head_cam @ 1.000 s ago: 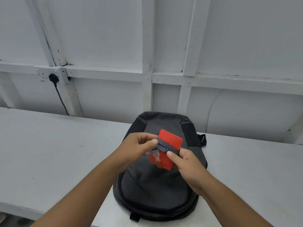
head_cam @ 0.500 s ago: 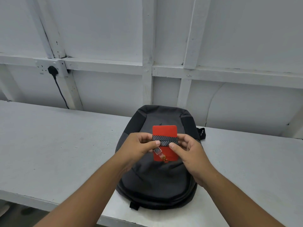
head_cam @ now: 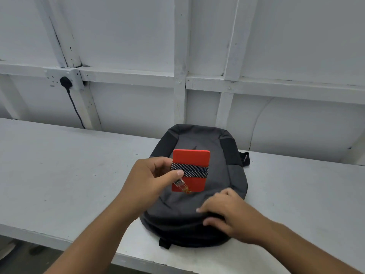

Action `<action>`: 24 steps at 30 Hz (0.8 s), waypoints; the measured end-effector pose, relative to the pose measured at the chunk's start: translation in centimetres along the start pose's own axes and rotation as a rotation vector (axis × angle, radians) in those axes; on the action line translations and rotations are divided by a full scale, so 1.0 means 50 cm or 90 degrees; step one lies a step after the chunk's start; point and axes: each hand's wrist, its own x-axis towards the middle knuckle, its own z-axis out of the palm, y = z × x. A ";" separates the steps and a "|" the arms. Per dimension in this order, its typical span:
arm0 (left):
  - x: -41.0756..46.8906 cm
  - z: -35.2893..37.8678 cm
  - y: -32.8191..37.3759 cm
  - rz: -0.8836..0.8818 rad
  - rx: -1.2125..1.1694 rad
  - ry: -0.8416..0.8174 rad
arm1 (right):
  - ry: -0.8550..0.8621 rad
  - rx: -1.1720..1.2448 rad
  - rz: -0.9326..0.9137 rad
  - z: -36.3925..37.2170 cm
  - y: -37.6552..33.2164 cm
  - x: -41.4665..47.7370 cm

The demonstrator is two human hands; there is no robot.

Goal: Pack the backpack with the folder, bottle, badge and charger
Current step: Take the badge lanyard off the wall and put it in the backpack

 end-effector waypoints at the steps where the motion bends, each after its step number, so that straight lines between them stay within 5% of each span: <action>1: -0.012 -0.007 0.015 0.049 0.014 0.002 | 0.014 -0.010 -0.009 -0.018 -0.003 0.013; 5: -0.050 -0.029 0.055 0.290 0.156 0.027 | 0.128 0.082 0.049 -0.126 -0.013 0.080; 9: -0.025 0.033 -0.034 0.387 0.461 0.041 | 0.229 0.200 0.188 -0.248 0.000 0.145; 15: 0.096 0.138 -0.227 0.279 0.701 -0.080 | 0.324 0.254 0.236 -0.286 -0.003 0.172; 24: 0.180 0.215 -0.224 0.007 0.771 -0.260 | 0.321 0.268 0.224 -0.263 -0.013 0.149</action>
